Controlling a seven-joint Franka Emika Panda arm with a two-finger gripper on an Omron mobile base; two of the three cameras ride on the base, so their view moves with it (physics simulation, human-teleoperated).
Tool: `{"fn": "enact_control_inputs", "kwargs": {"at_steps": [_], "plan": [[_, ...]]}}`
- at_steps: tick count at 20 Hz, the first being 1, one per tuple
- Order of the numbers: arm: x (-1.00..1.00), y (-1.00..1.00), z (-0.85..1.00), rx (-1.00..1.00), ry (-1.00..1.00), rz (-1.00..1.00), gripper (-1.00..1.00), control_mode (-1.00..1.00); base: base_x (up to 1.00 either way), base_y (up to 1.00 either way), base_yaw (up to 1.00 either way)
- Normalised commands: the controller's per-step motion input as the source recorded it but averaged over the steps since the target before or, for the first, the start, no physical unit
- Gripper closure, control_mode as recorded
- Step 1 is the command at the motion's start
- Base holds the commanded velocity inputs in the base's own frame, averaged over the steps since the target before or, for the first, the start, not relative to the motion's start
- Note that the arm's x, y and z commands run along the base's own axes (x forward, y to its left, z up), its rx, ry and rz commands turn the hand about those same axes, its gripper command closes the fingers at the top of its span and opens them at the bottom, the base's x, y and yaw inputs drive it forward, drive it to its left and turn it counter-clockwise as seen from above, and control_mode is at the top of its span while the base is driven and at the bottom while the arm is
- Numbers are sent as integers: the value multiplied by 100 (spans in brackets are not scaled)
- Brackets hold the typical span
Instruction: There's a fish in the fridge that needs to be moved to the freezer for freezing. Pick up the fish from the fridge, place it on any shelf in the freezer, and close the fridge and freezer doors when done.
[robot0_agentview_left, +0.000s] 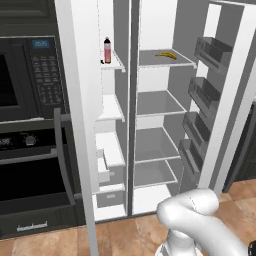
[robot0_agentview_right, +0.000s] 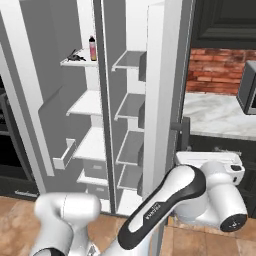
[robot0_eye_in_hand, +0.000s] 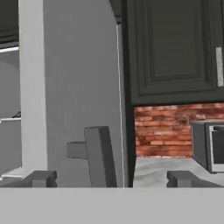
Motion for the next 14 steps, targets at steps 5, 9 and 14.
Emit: {"fn": "enact_control_inputs", "kwargs": {"at_steps": [5, 9, 14], "plan": [[79, -55, -60, 0, 1, 15, -100, -100, 0, 0, 0], [66, -4, -62, 0, 0, 3, -100, -100, 0, 0, 0], [53, 0, -45, -2, 0, 0, -100, -100, 0, 0, 0]]}}
